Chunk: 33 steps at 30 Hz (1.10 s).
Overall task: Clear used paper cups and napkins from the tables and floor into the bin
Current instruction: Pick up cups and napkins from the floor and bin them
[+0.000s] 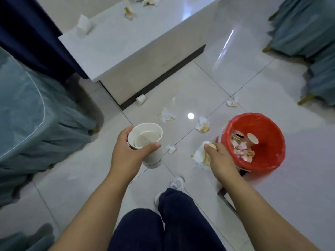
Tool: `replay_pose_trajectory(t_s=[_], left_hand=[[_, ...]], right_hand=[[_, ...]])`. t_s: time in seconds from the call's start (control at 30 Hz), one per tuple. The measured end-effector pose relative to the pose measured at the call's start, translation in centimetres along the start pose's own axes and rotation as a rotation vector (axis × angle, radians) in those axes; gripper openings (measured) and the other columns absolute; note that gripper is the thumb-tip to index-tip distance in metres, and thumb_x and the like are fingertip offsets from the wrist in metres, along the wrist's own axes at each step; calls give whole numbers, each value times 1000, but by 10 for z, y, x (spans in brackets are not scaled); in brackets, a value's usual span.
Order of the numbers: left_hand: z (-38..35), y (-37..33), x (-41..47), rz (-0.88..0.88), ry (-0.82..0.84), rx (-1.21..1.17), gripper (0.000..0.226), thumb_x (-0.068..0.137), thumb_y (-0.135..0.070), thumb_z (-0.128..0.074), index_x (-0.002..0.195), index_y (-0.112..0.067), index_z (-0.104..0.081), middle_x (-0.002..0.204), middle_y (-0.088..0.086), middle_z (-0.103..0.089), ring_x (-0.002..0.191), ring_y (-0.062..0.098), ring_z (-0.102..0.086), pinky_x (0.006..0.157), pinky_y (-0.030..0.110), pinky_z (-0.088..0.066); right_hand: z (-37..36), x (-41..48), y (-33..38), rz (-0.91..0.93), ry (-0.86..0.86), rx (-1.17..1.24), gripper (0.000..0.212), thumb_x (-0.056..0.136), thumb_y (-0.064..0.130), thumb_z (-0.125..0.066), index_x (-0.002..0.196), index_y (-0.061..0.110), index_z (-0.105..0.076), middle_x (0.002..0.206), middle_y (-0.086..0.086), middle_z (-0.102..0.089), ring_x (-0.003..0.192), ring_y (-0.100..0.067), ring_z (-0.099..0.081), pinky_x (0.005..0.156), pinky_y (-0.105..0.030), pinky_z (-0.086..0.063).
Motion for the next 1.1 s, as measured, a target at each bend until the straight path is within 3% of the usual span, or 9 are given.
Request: replay_pose_trajectory(t_s=[0.07, 0.23, 0.37, 0.5, 0.7, 0.87, 1.1], left_hand=[[-21, -6, 36, -17, 46, 38, 84, 61, -30, -86, 133, -25, -44, 116, -7, -55, 100, 10, -56, 79, 26, -47], [-70, 10, 122, -33, 132, 125, 80, 63, -26, -85, 131, -26, -43, 107, -18, -53, 88, -5, -54, 66, 13, -41], [-117, 52, 197, -31, 230, 183, 77, 62, -25, -86, 126, -30, -43, 104, -22, -52, 89, -5, -54, 67, 12, -41], [-170, 99, 273, -95, 334, 296, 71, 61, -24, -87, 115, -35, -42, 99, -23, -51, 90, -5, -53, 70, 12, -40], [-237, 174, 362, -217, 477, 545, 89, 59, -37, -86, 134, -26, -38, 123, -7, -49, 106, 14, -51, 74, 19, -40], [-284, 223, 418, -294, 529, 676, 93, 58, -37, -86, 134, -23, -34, 125, -3, -45, 103, 15, -45, 80, 27, -37], [-346, 258, 444, -443, 695, 788, 96, 61, -41, -84, 135, -21, -27, 134, 1, -37, 103, 13, -41, 83, 26, -34]], right_hand=[[4, 33, 0, -3, -42, 6, 13, 96, 28, -48, 106, 20, -50, 88, 10, -52, 78, -4, -49, 64, -24, -38], [-6, 113, -23, -28, -96, -2, 14, 91, 25, -56, 105, 22, -53, 94, 6, -56, 81, -5, -52, 65, -24, -40], [-36, 187, -63, -44, -121, -43, 22, 83, 26, -67, 103, 26, -59, 99, 6, -60, 87, -12, -58, 76, -38, -53], [-80, 266, -117, -39, -153, -51, 26, 71, 29, -73, 94, 29, -61, 93, 7, -61, 86, -19, -62, 72, -47, -57], [-156, 362, -208, -7, -126, -224, 36, 75, 25, -73, 109, 21, -59, 106, 1, -56, 93, -13, -52, 77, -23, -36], [-220, 419, -283, -8, -38, -380, 41, 79, 30, -69, 117, 22, -56, 117, -2, -53, 106, -21, -52, 84, -27, -40], [-282, 469, -345, 34, -41, -685, 53, 84, 39, -61, 132, 27, -43, 129, -8, -41, 112, -32, -41, 89, -37, -40]])
Point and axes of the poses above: each hand's wrist, its own x-axis towards the middle knuckle, its own z-axis out of the back of the hand, y = z × x, the point moved 10 cm from there along x, towards the middle knuckle
